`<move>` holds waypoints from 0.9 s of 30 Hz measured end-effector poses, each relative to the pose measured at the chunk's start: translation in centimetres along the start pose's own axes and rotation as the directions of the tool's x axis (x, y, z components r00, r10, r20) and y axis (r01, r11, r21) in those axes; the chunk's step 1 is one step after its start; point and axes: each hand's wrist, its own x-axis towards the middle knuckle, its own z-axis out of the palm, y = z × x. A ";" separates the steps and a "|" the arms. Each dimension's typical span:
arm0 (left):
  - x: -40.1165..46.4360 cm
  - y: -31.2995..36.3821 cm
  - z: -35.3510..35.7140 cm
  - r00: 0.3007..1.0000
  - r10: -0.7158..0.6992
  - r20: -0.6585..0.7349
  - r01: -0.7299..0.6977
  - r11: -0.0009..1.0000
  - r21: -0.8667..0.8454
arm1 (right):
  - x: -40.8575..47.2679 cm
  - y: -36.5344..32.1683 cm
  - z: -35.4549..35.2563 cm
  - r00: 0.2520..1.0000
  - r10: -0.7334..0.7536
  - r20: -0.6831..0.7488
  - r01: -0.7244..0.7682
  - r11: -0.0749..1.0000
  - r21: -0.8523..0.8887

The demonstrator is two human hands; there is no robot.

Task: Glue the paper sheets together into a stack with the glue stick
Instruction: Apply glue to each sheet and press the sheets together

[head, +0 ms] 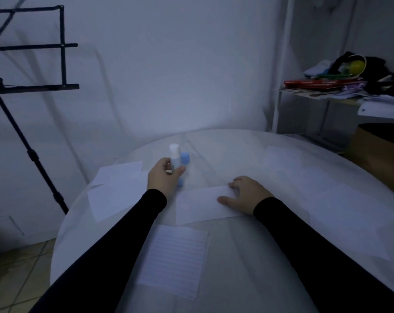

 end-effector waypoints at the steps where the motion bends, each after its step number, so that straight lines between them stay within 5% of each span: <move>1: 0.2 -0.1 0.2 1.000 -0.009 -0.005 0.009 1.000 0.009 | 0.0 0.0 0.0 1.000 -0.001 -0.002 0.001 1.000 -0.003; 12: -0.1 -0.7 0.1 0.987 -0.120 0.110 0.110 0.990 0.091 | -0.3 -0.4 -0.1 1.000 0.004 0.002 -0.004 1.000 -0.028; 17: -2.9 1.5 -1.0 1.000 -0.015 -0.026 0.021 0.968 0.251 | -0.8 0.2 -1.0 0.989 0.009 -0.146 0.005 0.995 0.095; 22: -7.2 3.3 0.8 0.949 0.035 0.314 -0.192 0.854 0.484 | -3.4 2.2 -3.4 0.958 0.126 -0.257 -0.153 0.984 -0.087; 27: -8.3 3.9 3.6 0.915 0.010 0.404 -0.270 0.759 0.593 | -6.3 5.3 -5.2 0.906 0.366 -0.213 -0.412 0.877 -0.246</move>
